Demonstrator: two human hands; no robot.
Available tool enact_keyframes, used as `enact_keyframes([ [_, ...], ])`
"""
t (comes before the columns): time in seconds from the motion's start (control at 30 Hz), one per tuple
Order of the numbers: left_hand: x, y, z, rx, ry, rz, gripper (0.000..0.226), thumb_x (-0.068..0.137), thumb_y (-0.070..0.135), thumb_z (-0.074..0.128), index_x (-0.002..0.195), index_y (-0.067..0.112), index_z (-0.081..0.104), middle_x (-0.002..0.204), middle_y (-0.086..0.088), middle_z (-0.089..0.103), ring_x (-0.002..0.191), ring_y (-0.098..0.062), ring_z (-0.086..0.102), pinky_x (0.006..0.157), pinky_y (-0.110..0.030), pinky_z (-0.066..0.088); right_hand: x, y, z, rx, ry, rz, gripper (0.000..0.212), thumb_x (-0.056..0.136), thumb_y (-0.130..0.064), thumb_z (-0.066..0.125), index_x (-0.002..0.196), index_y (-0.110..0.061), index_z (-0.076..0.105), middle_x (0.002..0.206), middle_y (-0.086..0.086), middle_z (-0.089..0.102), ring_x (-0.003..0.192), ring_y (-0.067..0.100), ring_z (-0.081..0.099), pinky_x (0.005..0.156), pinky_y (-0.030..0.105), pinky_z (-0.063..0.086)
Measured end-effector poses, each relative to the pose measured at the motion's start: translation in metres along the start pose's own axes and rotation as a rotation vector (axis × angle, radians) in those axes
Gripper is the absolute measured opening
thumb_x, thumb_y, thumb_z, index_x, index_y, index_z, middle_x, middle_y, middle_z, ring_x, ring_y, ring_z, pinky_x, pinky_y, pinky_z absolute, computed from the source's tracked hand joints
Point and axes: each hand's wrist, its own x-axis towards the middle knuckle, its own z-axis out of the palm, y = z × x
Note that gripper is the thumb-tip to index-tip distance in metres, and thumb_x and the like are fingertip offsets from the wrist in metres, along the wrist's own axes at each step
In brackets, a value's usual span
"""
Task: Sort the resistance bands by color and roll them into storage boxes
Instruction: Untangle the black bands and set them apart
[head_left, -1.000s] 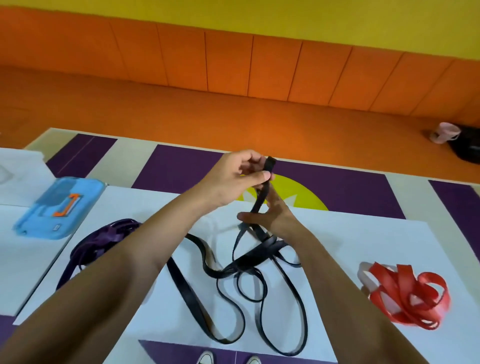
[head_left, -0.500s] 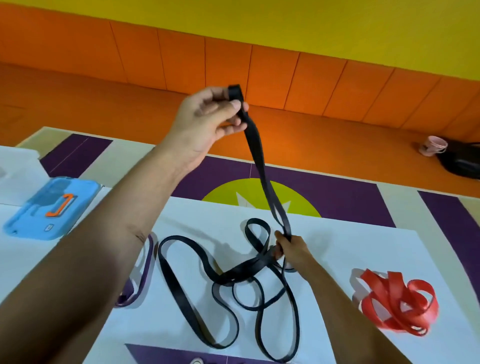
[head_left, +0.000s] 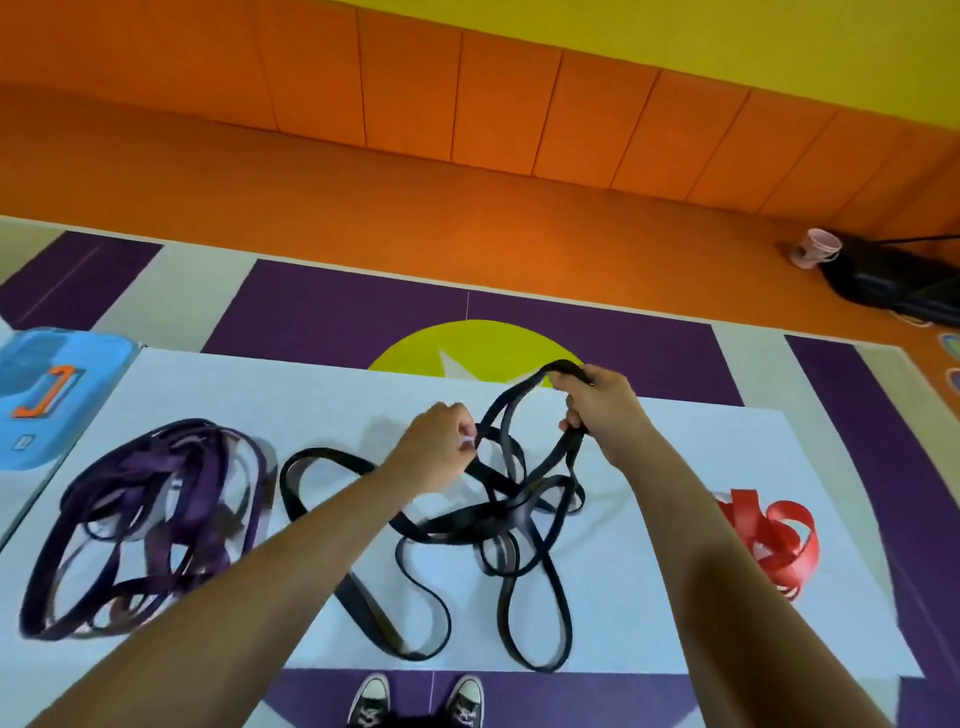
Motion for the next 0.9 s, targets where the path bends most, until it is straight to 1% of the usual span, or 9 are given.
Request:
enact_keyframes([
  [0.07, -0.009, -0.007, 0.040, 0.056, -0.123, 0.012, 0.011, 0.094, 0.017, 0.060, 0.102, 0.018, 0.068, 0.107, -0.004, 0.071, 0.100, -0.025, 0.067, 0.086, -0.036, 0.053, -0.003, 0.007, 0.004, 0.050, 0.030, 0.026, 0.014, 0.099, -0.015, 0.064, 0.100, -0.001, 0.062, 0.052, 0.002, 0.037, 0.049, 0.020, 0.039, 0.064, 0.040, 0.049],
  [0.13, -0.011, -0.016, 0.074, 0.124, -0.270, 0.000, 0.020, 0.096, 0.018, 0.056, 0.113, 0.019, 0.067, 0.117, -0.006, 0.070, 0.104, -0.025, 0.065, 0.086, -0.035, 0.053, -0.007, 0.011, 0.006, 0.128, 0.067, 0.046, 0.011, 0.100, -0.014, 0.062, 0.093, -0.005, 0.061, 0.049, -0.001, 0.037, 0.048, 0.020, 0.039, 0.062, 0.040, 0.048],
  [0.23, -0.005, -0.022, 0.109, 0.236, -0.369, -0.007, 0.041, 0.101, 0.019, 0.051, 0.142, 0.016, 0.052, 0.137, -0.014, 0.058, 0.115, -0.033, 0.061, 0.091, -0.038, 0.052, -0.011, 0.014, 0.004, 0.247, 0.090, 0.083, 0.010, 0.101, -0.014, 0.059, 0.096, -0.005, 0.061, 0.054, -0.001, 0.036, 0.048, 0.019, 0.039, 0.056, 0.037, 0.046],
  [0.33, 0.004, -0.024, 0.137, 0.332, -0.426, 0.004, 0.043, 0.101, 0.022, 0.050, 0.144, 0.016, 0.045, 0.139, -0.013, 0.054, 0.124, -0.035, 0.052, 0.100, -0.042, 0.045, -0.015, 0.016, 0.000, 0.293, 0.078, 0.079, 0.014, 0.103, -0.017, 0.057, 0.095, -0.005, 0.060, 0.056, 0.001, 0.040, 0.050, 0.019, 0.042, 0.058, 0.036, 0.050],
  [0.43, 0.009, -0.034, 0.162, 0.410, -0.367, 0.035, 0.050, 0.098, 0.027, 0.052, 0.145, 0.015, 0.038, 0.140, -0.010, 0.051, 0.126, -0.035, 0.048, 0.104, -0.044, 0.041, -0.019, 0.019, -0.003, 0.319, 0.069, 0.094, 0.018, 0.104, -0.017, 0.055, 0.093, -0.005, 0.062, 0.058, 0.003, 0.044, 0.053, 0.020, 0.046, 0.062, 0.036, 0.052],
  [0.53, 0.016, -0.038, 0.180, 0.404, -0.164, 0.093, 0.055, 0.097, 0.029, 0.053, 0.148, 0.015, 0.035, 0.142, -0.010, 0.046, 0.122, -0.033, 0.049, 0.102, -0.042, 0.044, -0.019, 0.027, -0.006, 0.355, 0.066, 0.115, 0.018, 0.104, -0.017, 0.055, 0.095, -0.004, 0.062, 0.060, 0.005, 0.043, 0.052, 0.020, 0.046, 0.060, 0.036, 0.051],
  [0.6, 0.023, -0.035, 0.187, 0.414, -0.099, 0.110, 0.058, 0.097, 0.031, 0.057, 0.148, 0.014, 0.036, 0.144, -0.010, 0.046, 0.123, -0.033, 0.050, 0.102, -0.042, 0.044, -0.018, 0.033, -0.008, 0.370, 0.058, 0.119, 0.017, 0.104, -0.018, 0.056, 0.096, -0.004, 0.061, 0.061, 0.005, 0.042, 0.051, 0.019, 0.046, 0.061, 0.037, 0.050],
  [0.77, 0.040, -0.036, 0.205, 0.501, -0.149, -0.006, 0.070, 0.095, 0.038, 0.064, 0.152, 0.015, 0.031, 0.146, -0.009, 0.048, 0.130, -0.033, 0.049, 0.108, -0.043, 0.039, -0.011, 0.050, -0.009, 0.311, 0.052, 0.081, 0.016, 0.103, -0.017, 0.057, 0.093, -0.005, 0.062, 0.058, 0.001, 0.042, 0.056, 0.019, 0.044, 0.072, 0.038, 0.050],
  [0.9, 0.049, -0.046, 0.214, 0.420, -0.132, -0.067, 0.068, 0.090, 0.038, 0.070, 0.147, 0.019, 0.037, 0.145, -0.006, 0.049, 0.131, -0.031, 0.047, 0.109, -0.042, 0.037, -0.009, 0.058, -0.012, 0.243, 0.086, 0.027, 0.017, 0.102, -0.019, 0.058, 0.093, -0.004, 0.061, 0.053, -0.008, 0.042, 0.055, 0.013, 0.045, 0.070, 0.030, 0.052],
])
